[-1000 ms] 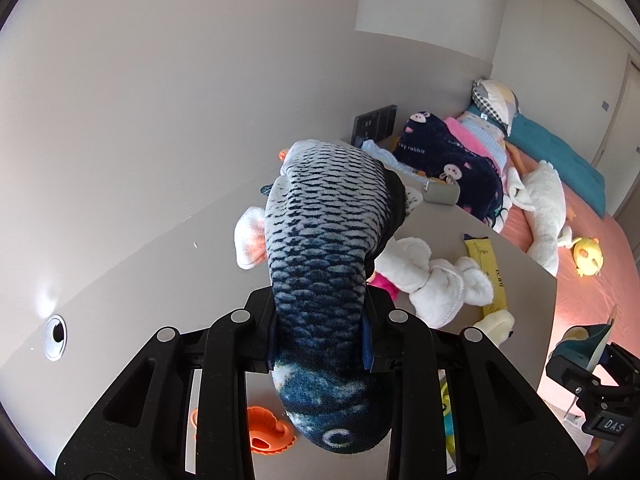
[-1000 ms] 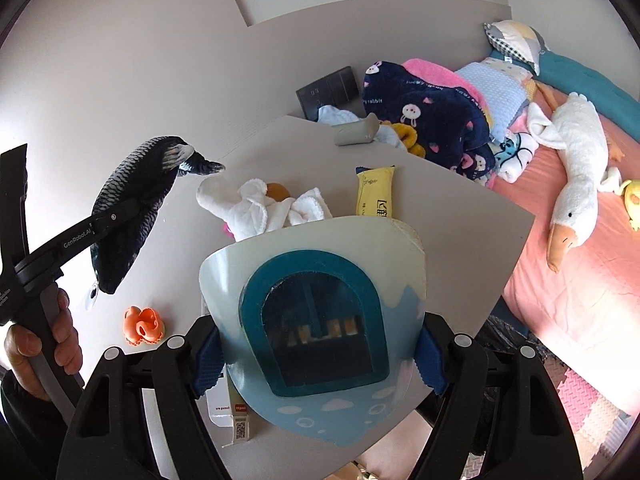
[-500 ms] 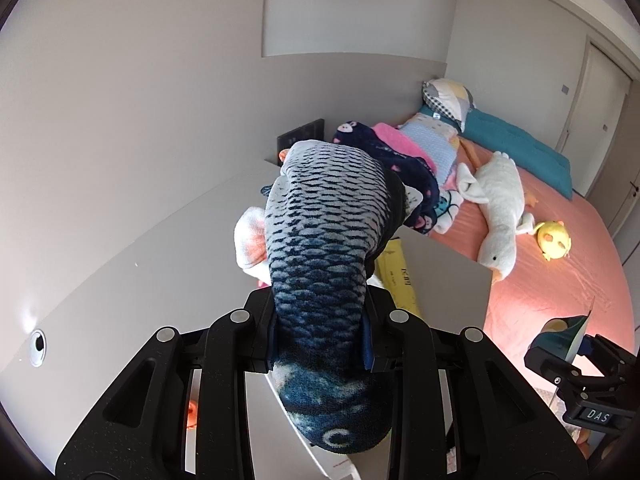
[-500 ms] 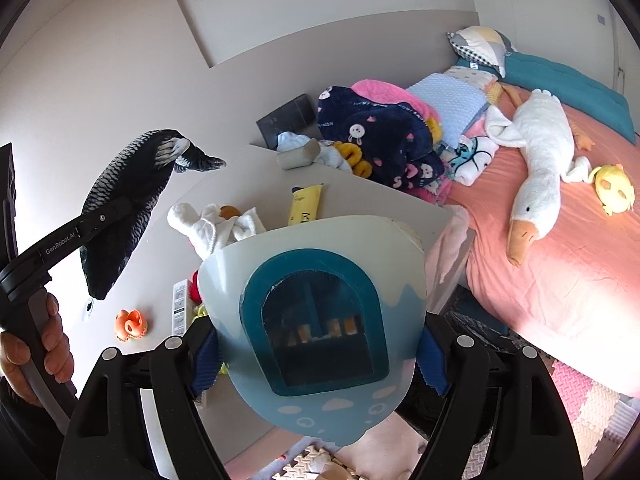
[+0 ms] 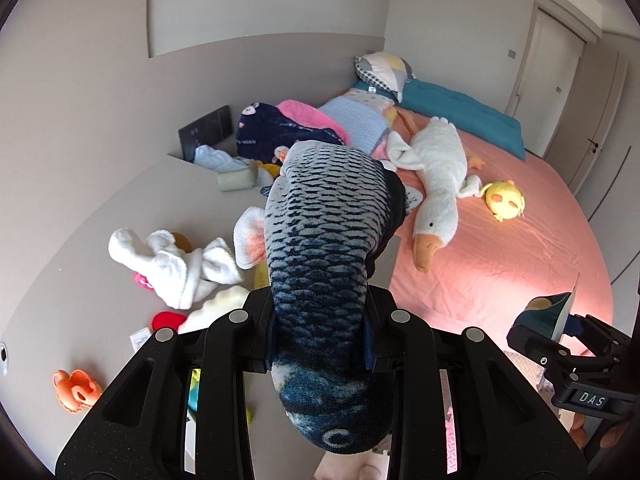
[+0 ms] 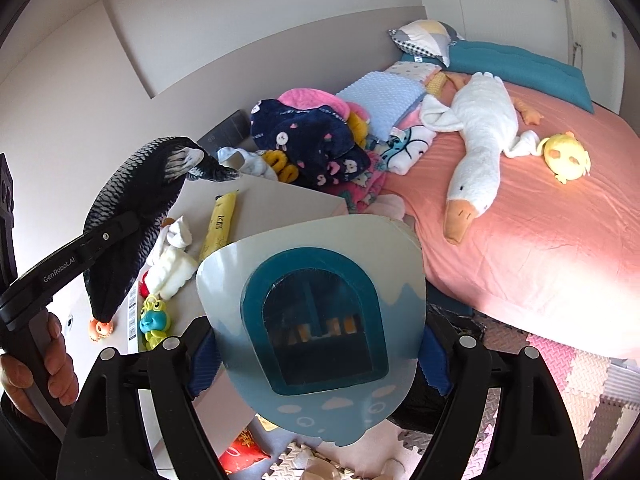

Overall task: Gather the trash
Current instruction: 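Carry the fish and panel over the black bin and open both grippers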

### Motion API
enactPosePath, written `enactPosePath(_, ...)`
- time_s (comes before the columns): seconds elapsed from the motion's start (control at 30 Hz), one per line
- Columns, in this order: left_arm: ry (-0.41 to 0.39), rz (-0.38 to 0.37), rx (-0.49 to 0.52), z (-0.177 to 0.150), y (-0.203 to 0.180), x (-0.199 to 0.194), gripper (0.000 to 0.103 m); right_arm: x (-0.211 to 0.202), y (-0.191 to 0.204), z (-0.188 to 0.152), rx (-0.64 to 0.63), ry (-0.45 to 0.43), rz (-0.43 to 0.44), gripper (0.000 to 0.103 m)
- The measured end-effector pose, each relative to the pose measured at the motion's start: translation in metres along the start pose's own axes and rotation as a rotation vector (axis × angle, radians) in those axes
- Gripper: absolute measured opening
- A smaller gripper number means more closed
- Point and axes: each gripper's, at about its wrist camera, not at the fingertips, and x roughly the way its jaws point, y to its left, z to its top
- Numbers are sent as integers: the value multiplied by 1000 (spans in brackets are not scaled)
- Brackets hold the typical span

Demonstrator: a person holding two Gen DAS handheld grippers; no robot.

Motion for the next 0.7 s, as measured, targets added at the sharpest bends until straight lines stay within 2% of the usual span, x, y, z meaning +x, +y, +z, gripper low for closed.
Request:
enactPosePath(0.47,67,-132,118,-4,-89,30,34,-19,-68,0,95,-15,-89,83)
enactPosePath(0.53,103,-162,146,-6,-100,37,47,-19,-78,2,113,-14,-101,84)
enactPosePath(0.57,121,-161,169,-7,-107,40,71,-17,-82,4,122,-4,-114,85)
enactPosePath(0.6,111,-139,188,-9,-112,41,87,-15,-87,6,133,2,-143,87)
enactPosePath(0.63,85,-115,205,-11,-116,39,97,-15,-92,8,143,-1,-169,88)
enactPosePath(0.7,74,-89,232,-12,-123,37,97,-16,-101,12,161,-18,-200,89)
